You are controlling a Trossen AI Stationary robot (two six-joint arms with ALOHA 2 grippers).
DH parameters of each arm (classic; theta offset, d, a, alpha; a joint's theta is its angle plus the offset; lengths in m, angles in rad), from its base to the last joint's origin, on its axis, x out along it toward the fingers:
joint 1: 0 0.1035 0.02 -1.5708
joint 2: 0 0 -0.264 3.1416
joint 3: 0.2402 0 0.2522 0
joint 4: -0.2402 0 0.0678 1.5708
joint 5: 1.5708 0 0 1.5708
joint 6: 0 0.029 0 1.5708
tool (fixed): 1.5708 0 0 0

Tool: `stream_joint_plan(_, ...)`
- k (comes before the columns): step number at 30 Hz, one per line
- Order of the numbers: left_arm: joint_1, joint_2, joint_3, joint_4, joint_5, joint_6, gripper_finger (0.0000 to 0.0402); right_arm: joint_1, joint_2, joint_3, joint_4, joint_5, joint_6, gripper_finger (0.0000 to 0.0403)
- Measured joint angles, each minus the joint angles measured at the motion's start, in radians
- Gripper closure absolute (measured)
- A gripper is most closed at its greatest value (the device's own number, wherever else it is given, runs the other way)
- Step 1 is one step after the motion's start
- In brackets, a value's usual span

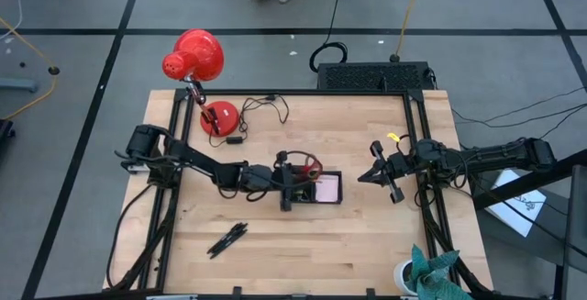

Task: Pick and place office supplies into organizer
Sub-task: Put the black pen into the black desk organizer

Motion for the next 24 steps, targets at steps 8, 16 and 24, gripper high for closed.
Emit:
stream_joint_plan(8,-0.068,-0.079,0.213,-0.451,-0.086,0.061,0.0167,0.000,0.000,0.000,-0.021,-0.001,0.000,0.0403)
stream_joint_plan(16,-0.279,-0.151,0.622,-1.457,-0.249,-0.322,0.0170,0.000,0.004,0.000,-0.044,-0.001,0.000,0.0403)
stream_joint_plan(24,-0.501,-0.150,0.569,-1.728,-0.140,-0.854,0.0211,0.000,0.012,0.000,-0.051,0.000,0.033,0.0403)
